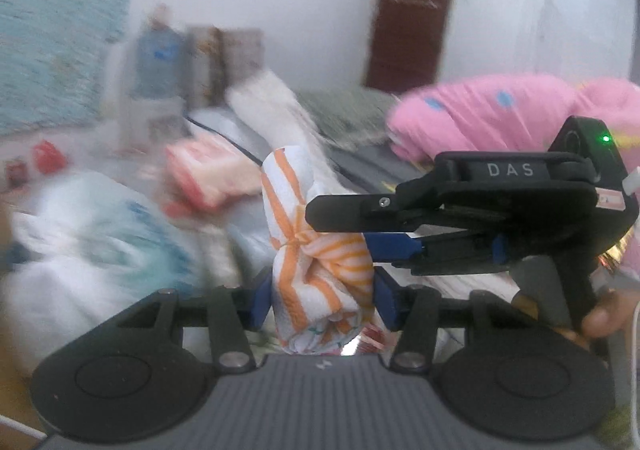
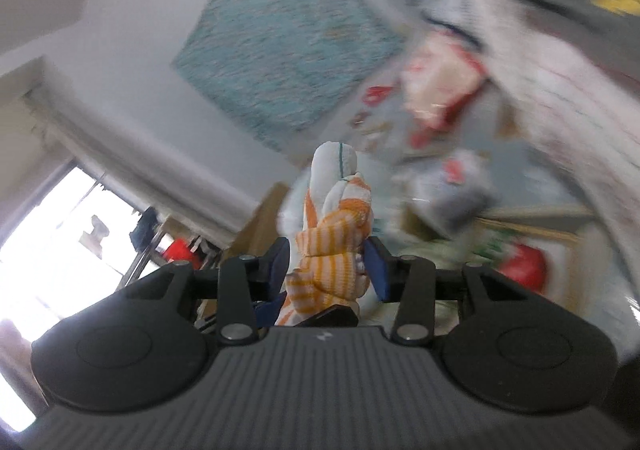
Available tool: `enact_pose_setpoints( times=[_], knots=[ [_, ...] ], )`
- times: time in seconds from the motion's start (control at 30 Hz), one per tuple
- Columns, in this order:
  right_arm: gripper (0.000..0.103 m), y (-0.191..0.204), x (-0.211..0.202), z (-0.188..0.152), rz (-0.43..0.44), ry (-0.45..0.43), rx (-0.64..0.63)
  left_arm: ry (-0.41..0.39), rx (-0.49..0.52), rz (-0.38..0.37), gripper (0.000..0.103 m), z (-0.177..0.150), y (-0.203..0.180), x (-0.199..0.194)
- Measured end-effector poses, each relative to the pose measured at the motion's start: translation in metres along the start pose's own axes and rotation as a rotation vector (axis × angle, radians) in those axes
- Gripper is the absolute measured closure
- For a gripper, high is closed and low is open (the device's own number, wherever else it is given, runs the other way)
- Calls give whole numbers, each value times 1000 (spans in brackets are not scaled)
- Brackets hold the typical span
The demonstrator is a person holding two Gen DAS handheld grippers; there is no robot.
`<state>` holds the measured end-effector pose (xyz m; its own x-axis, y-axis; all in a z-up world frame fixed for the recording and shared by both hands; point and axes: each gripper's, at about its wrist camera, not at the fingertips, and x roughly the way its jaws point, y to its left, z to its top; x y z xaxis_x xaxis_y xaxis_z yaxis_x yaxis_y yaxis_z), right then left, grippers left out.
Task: Organize soft objects
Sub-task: 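Carry the towel bundle with the right gripper over the box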
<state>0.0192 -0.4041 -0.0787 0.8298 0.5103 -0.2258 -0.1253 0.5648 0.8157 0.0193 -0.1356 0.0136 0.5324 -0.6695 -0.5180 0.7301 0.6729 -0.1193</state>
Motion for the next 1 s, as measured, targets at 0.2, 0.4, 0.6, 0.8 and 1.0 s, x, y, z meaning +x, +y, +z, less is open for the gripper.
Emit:
enact_pose_setpoints(
  times=[0.2, 0.4, 0.6, 0.8, 1.0],
  knots=[
    [60, 84, 85, 14, 165, 180, -141, -95, -71, 240, 50, 4, 53, -76],
    [60, 175, 207, -7, 290, 453, -197, -73, -188, 498, 50, -5, 126, -145],
    [59, 235, 321, -60, 293, 751, -187, 13, -341, 627, 49, -21, 199, -177],
    [59, 244, 389, -108, 207, 918, -127, 143, -465, 652, 49, -41, 258, -181],
    [59, 229, 428, -145, 143, 1025, -27, 242, -463, 684, 45, -55, 271, -184]
  ],
)
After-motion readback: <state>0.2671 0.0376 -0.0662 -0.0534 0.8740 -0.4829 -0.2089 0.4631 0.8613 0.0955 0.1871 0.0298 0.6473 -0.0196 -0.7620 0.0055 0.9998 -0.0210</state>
